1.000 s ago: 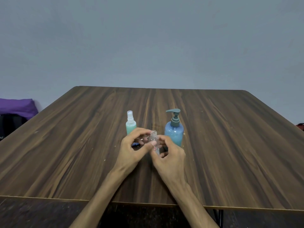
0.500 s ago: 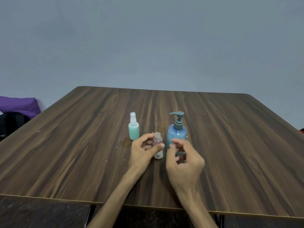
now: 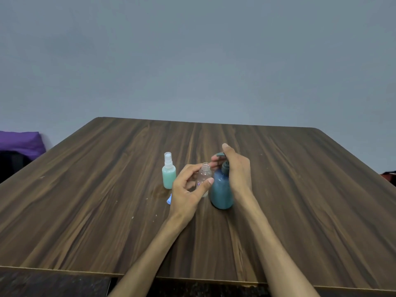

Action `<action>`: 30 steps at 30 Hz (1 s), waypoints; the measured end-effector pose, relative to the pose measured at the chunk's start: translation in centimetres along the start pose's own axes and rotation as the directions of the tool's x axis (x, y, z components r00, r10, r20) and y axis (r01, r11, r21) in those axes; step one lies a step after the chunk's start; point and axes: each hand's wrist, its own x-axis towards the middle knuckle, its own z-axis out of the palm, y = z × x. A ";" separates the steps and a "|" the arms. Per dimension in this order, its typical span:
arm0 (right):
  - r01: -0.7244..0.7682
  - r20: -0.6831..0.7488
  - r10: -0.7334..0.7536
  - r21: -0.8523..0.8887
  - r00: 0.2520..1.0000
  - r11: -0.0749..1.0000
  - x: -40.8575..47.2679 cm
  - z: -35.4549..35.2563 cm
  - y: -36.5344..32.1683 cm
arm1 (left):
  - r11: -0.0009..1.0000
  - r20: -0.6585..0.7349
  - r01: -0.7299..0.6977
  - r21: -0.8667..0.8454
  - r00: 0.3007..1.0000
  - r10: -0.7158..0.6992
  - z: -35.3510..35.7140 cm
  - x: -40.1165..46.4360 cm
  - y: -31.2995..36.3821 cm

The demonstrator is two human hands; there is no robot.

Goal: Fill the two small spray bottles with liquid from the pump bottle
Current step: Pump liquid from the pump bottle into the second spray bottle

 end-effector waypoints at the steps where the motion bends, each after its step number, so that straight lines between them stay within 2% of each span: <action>1: -0.021 0.003 0.021 -0.001 1.000 1.000 -0.1 -0.1 0.2 | 1.000 0.001 0.007 -0.023 1.000 -0.007 0.1 0.1 -0.1; 5: 0.006 0.003 -0.006 -0.063 1.000 0.998 -0.1 0.2 0.7 | 0.991 0.027 0.061 -0.116 0.998 -0.058 0.3 0.0 -0.9; 11: 0.065 0.034 -0.065 -0.007 0.997 0.998 0.2 0.3 1.1 | 0.989 -0.013 0.106 -0.103 0.994 -0.108 -0.5 0.2 -1.8; 21: 0.112 0.073 -0.108 -0.051 0.991 0.992 -0.3 0.6 1.3 | 0.985 -0.051 0.023 -0.169 0.998 -0.032 -0.2 0.2 -0.5; 27: 0.131 0.082 -0.125 -0.081 0.989 0.988 -0.6 1.5 1.9 | 0.991 -0.045 -0.033 -0.128 0.999 0.027 -0.2 0.5 0.4; 30: 0.129 0.059 -0.127 -0.044 0.990 0.991 -0.7 1.6 2.1 | 0.991 -0.055 -0.043 -0.130 0.998 0.036 -0.3 0.6 0.6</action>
